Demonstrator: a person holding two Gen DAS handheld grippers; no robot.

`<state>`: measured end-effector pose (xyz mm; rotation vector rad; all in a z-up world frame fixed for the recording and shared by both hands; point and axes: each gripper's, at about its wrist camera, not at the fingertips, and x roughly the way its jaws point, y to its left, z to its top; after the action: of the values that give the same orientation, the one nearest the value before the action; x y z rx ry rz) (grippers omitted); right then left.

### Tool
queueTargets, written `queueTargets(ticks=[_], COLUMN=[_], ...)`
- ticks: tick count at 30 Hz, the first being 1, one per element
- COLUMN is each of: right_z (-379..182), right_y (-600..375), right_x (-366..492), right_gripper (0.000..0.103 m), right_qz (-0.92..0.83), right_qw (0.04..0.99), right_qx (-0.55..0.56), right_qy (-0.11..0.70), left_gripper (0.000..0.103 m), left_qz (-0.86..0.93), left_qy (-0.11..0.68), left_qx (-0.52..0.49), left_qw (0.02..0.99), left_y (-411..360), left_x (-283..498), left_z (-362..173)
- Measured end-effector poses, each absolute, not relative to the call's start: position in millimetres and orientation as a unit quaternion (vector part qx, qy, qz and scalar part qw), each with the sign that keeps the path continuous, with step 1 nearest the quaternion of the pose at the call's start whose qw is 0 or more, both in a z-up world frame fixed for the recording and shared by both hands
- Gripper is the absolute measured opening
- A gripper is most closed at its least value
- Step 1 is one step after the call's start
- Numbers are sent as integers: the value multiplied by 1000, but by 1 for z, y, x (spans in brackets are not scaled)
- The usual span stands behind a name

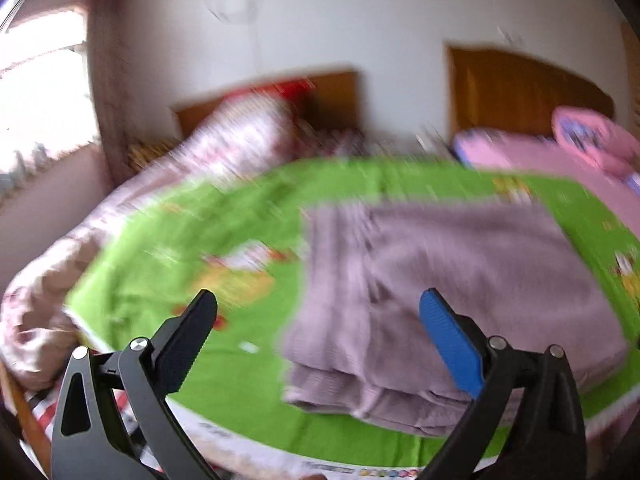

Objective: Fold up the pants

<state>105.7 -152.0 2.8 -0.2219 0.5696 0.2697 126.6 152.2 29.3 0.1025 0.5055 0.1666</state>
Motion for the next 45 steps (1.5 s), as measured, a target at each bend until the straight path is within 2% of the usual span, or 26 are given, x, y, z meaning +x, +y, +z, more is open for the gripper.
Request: queueTargets(ticks=[2, 4, 7, 10, 13, 19, 27, 45], right_z=[19, 37, 48, 44, 34, 8, -13, -12], right_y=[-156, -166, -183, -183, -165, -121, -130, -136], right_x=[87, 72, 66, 69, 69, 72, 89, 83], right_gripper=[98, 98, 98, 99, 99, 98, 98, 98], right_qz=[94, 78, 92, 106, 116, 88, 66, 72], right_qw=[964, 980, 983, 974, 972, 970, 958, 960], right_qx=[-103, -47, 64, 122, 110, -7, 16, 25], right_qy=[225, 176, 147, 160, 172, 226, 279, 269], left_gripper=[102, 102, 102, 102, 102, 102, 102, 102], left_qz=[107, 117, 144, 122, 106, 63, 24, 32], left_qy=[197, 159, 131, 121, 129, 202, 278, 283], left_qx=[33, 17, 1, -1, 14, 23, 19, 23], left_qw=[974, 980, 981, 985, 986, 977, 960, 958], left_y=[158, 161, 154, 141, 122, 93, 65, 64], left_x=[104, 88, 70, 61, 60, 69, 70, 69], left_z=[56, 75, 94, 96, 86, 51, 6, -4])
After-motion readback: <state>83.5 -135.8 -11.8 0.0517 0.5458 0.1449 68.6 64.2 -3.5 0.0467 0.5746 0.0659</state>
